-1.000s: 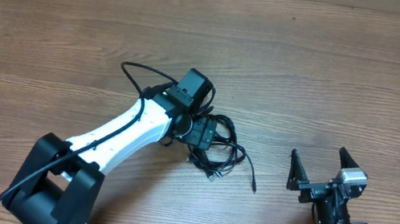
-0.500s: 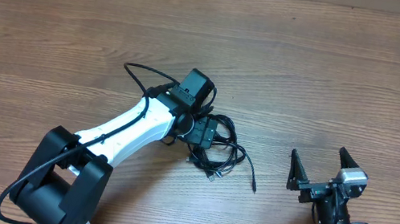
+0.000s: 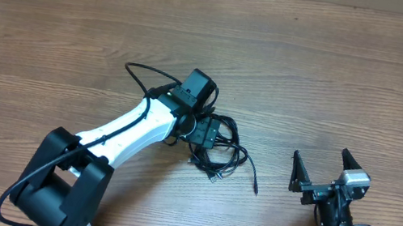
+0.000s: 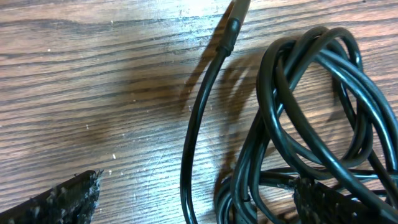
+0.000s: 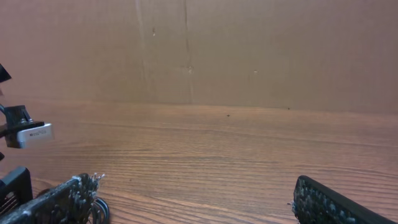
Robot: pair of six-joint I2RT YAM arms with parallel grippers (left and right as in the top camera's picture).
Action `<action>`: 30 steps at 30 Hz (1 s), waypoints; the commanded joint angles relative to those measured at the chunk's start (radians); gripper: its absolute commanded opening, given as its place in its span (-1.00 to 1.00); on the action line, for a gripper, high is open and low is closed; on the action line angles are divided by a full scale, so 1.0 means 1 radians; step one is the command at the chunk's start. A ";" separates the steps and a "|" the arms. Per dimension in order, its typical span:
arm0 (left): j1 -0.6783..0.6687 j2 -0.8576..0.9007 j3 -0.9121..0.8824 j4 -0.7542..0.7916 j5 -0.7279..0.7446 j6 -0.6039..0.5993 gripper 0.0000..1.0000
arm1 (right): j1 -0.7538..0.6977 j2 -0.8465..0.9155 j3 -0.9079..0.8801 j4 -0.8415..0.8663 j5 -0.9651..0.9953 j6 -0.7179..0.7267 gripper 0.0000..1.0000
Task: Untangle cables
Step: 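Lower the left gripper and close it on the cable bundle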
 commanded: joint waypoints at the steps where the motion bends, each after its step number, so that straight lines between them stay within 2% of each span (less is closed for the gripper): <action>1: -0.010 0.049 0.011 0.011 -0.014 -0.017 0.99 | -0.002 -0.011 -0.010 0.003 0.002 -0.007 1.00; 9: -0.010 0.124 0.011 0.047 0.052 -0.017 0.99 | -0.002 -0.011 -0.010 0.003 0.002 -0.007 1.00; 25: -0.008 0.125 0.011 0.068 0.049 -0.013 1.00 | -0.002 -0.011 -0.010 0.003 0.002 -0.007 1.00; 28: -0.008 0.125 0.011 0.067 0.050 -0.013 0.38 | -0.002 -0.011 -0.010 0.003 0.002 -0.007 1.00; 30: -0.008 0.125 0.011 0.068 0.049 -0.014 -0.21 | -0.002 -0.011 -0.010 0.003 0.002 -0.007 1.00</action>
